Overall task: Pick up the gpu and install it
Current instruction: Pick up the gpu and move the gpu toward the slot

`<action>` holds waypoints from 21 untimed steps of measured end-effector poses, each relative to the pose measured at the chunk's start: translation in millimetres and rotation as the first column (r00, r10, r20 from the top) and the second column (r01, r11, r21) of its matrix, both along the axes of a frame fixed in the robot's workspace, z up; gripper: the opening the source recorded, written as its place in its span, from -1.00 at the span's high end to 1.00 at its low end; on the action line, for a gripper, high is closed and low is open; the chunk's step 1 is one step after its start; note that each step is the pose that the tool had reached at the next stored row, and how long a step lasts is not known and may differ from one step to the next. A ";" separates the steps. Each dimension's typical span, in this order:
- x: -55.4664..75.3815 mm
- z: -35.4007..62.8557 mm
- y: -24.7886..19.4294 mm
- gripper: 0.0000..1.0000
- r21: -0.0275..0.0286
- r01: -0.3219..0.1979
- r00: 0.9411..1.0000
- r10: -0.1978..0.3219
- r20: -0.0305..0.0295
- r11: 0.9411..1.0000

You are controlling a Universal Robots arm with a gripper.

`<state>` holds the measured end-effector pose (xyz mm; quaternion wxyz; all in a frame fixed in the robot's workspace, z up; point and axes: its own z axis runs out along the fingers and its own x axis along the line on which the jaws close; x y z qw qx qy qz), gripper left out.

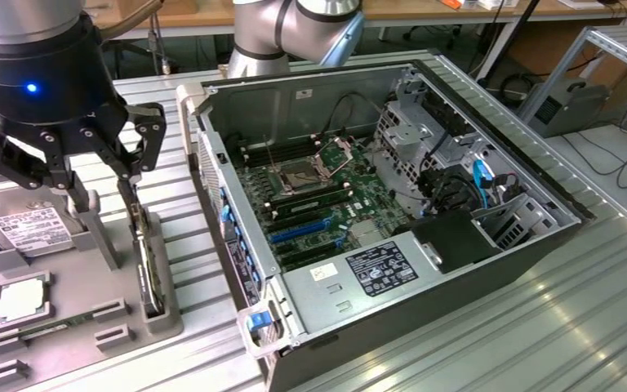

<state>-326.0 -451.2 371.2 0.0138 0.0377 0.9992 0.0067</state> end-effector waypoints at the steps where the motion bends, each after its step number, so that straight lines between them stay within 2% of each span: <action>1: 0.0 -0.1 0.0 0.04 0.000 0.000 1.000 0.000 0.000 1.000; 9: 0.0 -1.7 0.0 0.04 0.000 0.000 1.000 0.000 0.000 1.000; 21: 0.0 -11.7 0.0 0.04 0.000 0.000 1.000 0.000 0.000 1.000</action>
